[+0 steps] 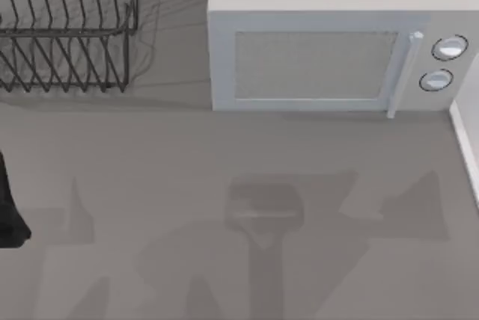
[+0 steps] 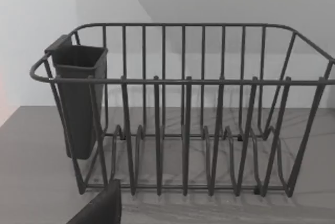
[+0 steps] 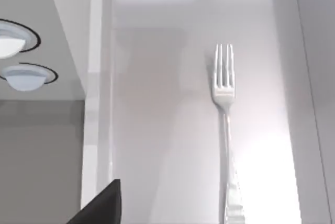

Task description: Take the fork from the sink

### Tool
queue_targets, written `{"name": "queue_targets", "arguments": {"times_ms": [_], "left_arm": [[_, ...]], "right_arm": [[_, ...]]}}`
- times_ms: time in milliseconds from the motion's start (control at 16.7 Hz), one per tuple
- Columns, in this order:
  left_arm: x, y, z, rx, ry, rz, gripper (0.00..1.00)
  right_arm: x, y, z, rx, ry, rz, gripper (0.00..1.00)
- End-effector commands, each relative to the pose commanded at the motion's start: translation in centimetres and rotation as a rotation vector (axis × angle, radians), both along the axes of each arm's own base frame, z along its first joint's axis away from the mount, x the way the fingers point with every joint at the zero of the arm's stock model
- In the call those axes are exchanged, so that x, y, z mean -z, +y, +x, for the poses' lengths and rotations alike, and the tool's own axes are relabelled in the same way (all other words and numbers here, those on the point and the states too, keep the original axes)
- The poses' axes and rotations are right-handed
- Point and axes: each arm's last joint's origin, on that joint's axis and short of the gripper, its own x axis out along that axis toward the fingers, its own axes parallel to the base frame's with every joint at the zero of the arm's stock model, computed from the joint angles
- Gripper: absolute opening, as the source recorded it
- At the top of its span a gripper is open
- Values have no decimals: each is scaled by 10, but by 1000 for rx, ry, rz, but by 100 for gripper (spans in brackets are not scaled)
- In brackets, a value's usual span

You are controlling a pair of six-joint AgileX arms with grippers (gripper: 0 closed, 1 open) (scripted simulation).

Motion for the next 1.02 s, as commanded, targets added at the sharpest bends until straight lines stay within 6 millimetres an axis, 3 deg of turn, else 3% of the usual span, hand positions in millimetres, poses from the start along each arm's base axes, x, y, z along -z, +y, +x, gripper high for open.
{"name": "queue_targets", "arguments": {"times_ms": [240,480,780,1020], "left_arm": [[0,0,0,0,0,0,100],[0,0,0,0,0,0,100],[0,0,0,0,0,0,100],[0,0,0,0,0,0,100]], "right_arm": [[23,-28,81,9,256,22,100],[73,-57,141,11,478,60,100],[132,-81,178,9,663,105,100],[149,-87,184,8,706,117,100]]}}
